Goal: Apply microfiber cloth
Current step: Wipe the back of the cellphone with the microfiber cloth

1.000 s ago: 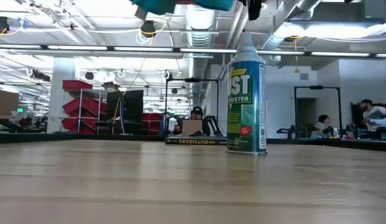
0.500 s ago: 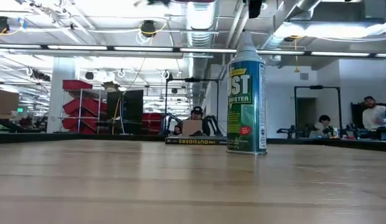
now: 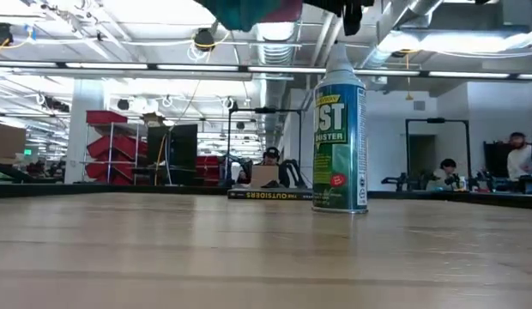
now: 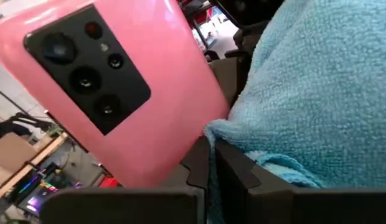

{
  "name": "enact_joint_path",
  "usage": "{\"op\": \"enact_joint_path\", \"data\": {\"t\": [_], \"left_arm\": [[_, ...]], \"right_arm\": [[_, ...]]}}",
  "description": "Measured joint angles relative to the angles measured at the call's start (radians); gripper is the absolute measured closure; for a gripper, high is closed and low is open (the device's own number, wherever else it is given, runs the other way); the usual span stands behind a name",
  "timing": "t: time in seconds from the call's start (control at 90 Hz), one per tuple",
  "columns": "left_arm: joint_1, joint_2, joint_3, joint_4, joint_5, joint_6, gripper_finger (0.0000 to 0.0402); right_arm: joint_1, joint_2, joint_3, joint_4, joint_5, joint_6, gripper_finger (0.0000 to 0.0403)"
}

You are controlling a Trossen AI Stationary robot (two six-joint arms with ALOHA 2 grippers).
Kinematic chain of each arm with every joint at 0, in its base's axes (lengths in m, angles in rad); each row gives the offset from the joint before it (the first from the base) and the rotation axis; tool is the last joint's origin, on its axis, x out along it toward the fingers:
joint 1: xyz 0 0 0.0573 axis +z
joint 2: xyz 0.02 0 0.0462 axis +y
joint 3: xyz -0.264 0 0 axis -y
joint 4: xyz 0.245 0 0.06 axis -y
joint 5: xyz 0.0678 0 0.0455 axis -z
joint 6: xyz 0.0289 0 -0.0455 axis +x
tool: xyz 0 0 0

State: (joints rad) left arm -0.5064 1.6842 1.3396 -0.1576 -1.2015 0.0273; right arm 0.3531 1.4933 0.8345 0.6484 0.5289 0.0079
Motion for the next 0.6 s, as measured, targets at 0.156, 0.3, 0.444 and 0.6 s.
{"op": "enact_joint_path", "data": {"t": [0.156, 0.3, 0.444, 0.6], "left_arm": [[0.002, -0.065, -0.002, 0.074, 0.025, 0.158, 0.0402], [0.003, -0.131, -0.003, 0.144, 0.024, 0.322, 0.0402], [0.003, -0.173, -0.003, 0.177, 0.023, 0.411, 0.0402], [0.006, -0.197, -0.003, 0.177, 0.024, 0.449, 0.0402]], "right_arm": [[0.004, -0.003, 0.006, 0.042, -0.001, 0.003, 0.0393], [0.004, -0.005, 0.008, 0.043, -0.003, 0.007, 0.0393], [0.005, -0.004, 0.007, 0.036, -0.003, 0.01, 0.0393], [0.006, -0.003, 0.006, 0.021, -0.003, 0.019, 0.0393]]}}
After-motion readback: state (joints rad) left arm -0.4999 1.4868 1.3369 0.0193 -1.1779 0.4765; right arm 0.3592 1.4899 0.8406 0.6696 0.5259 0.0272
